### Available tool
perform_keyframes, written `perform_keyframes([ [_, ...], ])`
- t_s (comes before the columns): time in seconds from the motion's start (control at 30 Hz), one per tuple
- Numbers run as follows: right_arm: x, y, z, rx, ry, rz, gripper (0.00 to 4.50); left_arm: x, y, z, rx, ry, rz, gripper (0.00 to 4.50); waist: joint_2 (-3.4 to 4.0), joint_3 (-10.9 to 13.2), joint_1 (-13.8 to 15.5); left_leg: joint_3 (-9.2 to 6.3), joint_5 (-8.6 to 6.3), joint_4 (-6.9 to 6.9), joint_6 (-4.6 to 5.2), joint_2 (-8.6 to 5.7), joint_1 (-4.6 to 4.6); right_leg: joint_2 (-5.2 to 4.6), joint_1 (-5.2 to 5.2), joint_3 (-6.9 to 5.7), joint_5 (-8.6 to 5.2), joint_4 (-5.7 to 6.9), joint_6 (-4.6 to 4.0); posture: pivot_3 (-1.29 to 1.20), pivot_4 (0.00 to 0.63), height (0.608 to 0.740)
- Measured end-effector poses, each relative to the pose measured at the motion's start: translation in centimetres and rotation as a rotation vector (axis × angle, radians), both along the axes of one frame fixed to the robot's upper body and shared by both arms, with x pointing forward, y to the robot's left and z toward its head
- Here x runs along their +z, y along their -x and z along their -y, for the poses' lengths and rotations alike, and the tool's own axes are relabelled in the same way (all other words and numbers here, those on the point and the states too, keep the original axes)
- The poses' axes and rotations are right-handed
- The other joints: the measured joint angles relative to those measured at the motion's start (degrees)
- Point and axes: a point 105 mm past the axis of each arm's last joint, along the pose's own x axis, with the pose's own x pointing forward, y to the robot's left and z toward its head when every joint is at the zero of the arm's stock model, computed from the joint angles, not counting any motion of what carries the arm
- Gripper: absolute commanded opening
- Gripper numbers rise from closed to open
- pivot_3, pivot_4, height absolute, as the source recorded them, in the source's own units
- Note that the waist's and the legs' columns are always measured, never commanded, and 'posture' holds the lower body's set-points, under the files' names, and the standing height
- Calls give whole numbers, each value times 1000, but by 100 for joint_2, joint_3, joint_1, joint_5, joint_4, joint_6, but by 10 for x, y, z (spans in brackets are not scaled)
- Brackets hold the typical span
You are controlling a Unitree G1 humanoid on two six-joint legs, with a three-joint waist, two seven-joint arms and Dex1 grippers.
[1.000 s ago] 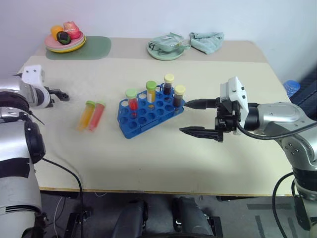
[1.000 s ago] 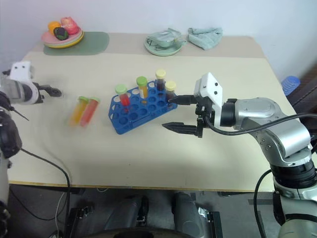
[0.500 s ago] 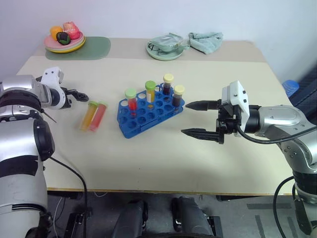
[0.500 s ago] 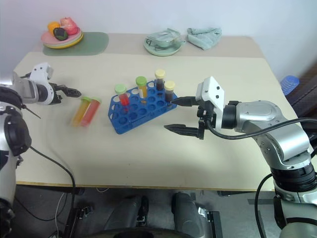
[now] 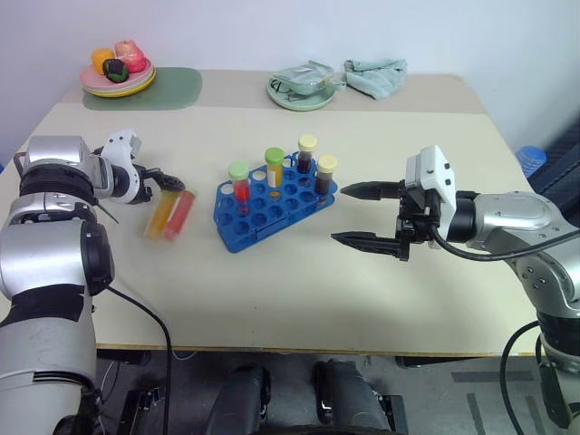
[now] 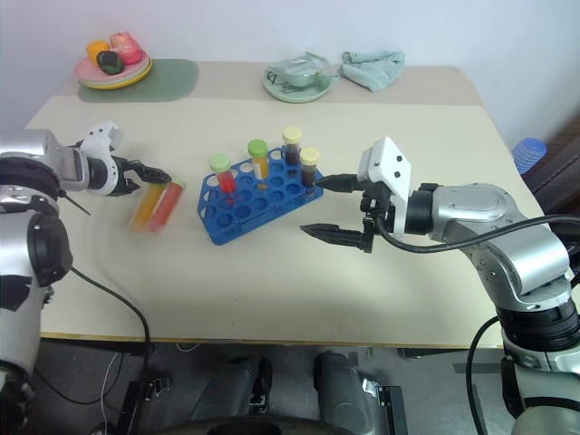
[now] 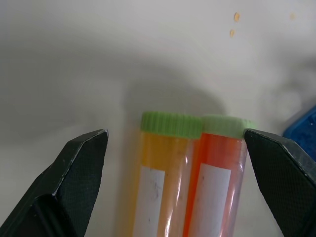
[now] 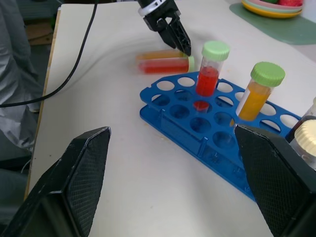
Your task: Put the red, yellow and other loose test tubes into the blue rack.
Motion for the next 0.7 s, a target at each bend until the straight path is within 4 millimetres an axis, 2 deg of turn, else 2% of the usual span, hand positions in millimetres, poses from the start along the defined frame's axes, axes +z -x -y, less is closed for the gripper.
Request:
perform_keyframes([
  [0.27,5,6,3,9,9,52,4080,-13,9,-11,68,-32,-78,4500,-1,-1,4,0,-1,16,2,0,0,0,1,1,0,3,0,0,150,740],
  [0.7,15,6,-17,99,-49,127,4080,-14,12,-17,133,-59,-107,4500,0,-1,-96,0,-1,32,2,0,0,0,1,1,0,16,0,0,150,740],
])
